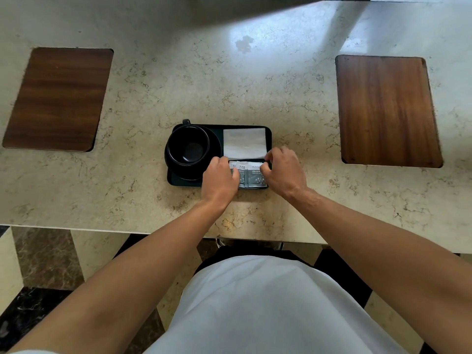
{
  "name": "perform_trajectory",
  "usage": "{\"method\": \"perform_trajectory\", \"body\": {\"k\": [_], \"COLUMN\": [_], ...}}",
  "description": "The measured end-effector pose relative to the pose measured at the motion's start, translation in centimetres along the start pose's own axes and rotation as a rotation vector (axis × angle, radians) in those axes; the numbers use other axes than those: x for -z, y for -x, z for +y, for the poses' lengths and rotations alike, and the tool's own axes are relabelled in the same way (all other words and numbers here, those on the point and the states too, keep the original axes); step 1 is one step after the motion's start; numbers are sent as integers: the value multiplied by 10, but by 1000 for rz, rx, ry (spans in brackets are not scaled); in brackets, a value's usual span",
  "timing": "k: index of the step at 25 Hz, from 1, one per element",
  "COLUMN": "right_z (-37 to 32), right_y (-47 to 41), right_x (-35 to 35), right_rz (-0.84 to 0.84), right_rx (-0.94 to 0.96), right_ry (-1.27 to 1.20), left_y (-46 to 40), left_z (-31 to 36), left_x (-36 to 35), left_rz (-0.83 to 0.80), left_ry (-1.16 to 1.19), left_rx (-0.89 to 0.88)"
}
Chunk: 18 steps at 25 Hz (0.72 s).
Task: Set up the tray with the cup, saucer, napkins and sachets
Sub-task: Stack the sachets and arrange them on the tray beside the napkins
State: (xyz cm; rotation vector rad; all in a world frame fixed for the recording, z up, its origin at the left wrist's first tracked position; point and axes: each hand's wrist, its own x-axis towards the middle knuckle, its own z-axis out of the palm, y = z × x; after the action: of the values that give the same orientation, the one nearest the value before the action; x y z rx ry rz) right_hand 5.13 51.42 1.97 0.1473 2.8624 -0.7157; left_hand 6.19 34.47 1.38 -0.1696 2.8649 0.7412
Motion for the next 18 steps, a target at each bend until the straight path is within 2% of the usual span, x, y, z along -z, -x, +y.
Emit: {"method": "perform_trajectory", "body": {"k": [4,7,11,18], "right_z": [10,18,29,26], "right_y": [-10,-15,-14,-9], "right_x": [10,15,23,35], "right_rz": [-140,-263,-331,-321], "right_rx": [127,159,156,191], "right_ry": [31,188,269,236], "left_y": [7,2,-7,4], "left_z": [4,11,21,8], "left_x": [7,14,20,40], "left_rz": [-23,-6,-63,-15], "left_ry": [-26,-276,-564,-556], "left_rx": [-275,-476,-399,-320]}}
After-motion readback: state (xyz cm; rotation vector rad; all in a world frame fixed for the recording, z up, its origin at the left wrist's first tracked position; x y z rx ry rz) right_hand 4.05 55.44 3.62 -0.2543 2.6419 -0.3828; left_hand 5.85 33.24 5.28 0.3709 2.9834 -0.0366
